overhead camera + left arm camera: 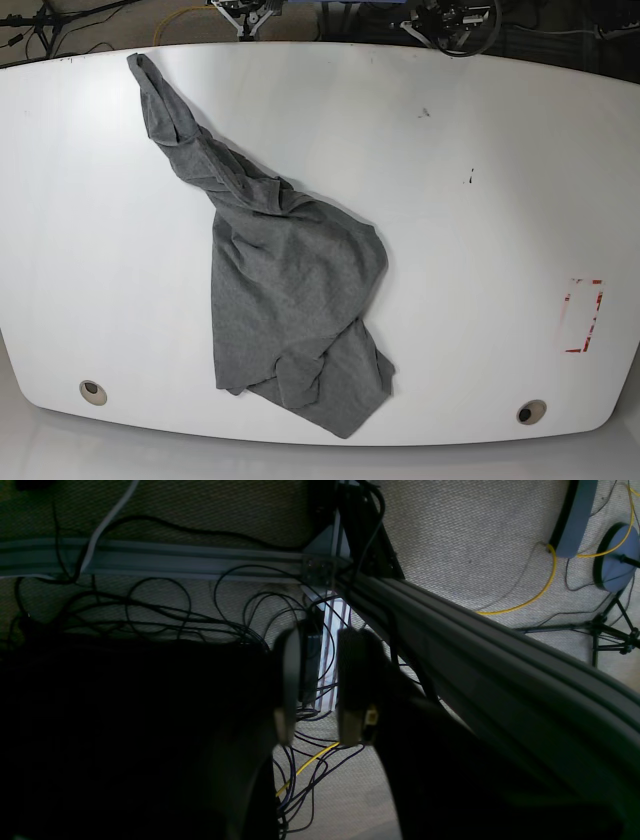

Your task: Fold the T-shirt properly

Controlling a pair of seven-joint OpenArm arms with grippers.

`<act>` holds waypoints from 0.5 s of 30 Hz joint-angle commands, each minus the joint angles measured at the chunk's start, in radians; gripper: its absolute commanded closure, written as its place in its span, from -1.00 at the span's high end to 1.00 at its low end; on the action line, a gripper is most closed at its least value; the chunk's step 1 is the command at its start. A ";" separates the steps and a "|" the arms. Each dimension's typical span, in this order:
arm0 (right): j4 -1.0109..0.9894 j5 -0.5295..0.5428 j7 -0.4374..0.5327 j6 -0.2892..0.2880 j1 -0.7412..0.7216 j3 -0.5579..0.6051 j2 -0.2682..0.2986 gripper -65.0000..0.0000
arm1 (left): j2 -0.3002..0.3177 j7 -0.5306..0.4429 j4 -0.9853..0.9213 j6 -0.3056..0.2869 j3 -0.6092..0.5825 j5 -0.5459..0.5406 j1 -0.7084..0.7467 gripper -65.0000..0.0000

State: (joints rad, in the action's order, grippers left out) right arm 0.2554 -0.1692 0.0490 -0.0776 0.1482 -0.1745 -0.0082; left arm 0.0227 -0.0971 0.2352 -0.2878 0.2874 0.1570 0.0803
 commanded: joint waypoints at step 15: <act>0.007 0.006 -0.001 -0.003 0.006 0.002 0.000 -0.19 | 0.006 0.001 0.003 0.002 0.003 -0.003 -0.002 -0.64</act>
State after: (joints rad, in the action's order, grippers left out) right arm 0.2562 -0.1692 0.0483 -0.0776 0.1486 -0.1703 -0.0082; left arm 0.0231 -0.0967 0.2356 -0.2874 0.2893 0.1570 0.0799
